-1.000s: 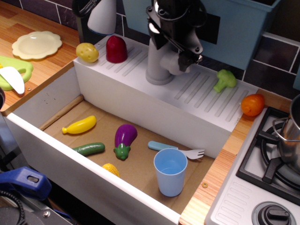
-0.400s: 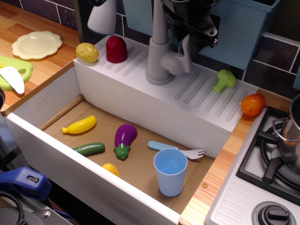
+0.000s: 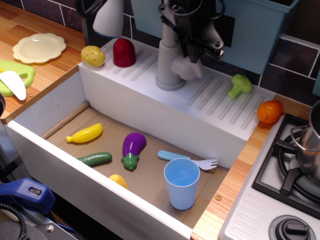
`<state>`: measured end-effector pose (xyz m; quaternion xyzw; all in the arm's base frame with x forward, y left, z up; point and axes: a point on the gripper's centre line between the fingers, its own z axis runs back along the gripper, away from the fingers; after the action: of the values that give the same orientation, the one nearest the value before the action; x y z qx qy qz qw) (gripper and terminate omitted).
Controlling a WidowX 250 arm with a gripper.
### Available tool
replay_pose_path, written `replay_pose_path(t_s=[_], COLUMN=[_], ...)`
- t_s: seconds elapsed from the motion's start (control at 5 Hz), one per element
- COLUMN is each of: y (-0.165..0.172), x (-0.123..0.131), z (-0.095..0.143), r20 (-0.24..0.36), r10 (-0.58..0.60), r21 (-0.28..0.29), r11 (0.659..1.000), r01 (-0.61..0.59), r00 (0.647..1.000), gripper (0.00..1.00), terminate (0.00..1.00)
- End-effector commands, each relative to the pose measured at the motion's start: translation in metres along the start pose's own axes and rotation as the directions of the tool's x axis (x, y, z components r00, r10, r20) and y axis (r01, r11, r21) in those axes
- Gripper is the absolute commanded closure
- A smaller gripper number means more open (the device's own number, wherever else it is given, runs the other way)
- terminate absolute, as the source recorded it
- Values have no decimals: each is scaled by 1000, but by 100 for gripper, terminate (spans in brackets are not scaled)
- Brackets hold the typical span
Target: Turn lever vertical to front
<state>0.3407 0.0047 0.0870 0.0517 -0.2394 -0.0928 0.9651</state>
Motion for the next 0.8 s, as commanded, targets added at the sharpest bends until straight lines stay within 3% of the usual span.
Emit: replay_pose_path(t_s=[0.0, 0.4, 0.6], y=[-8, -10, -11], x=[-23, -66, -65], z=[7, -25, -22], r20=[60, 138, 124], r10=[34, 92, 80], r21=[6, -39, -25], r11=[999, 995, 997], r01=[-34, -87, -78], r00=[998, 986, 989], gripper=[100, 100, 100], terminate=[0, 0, 0])
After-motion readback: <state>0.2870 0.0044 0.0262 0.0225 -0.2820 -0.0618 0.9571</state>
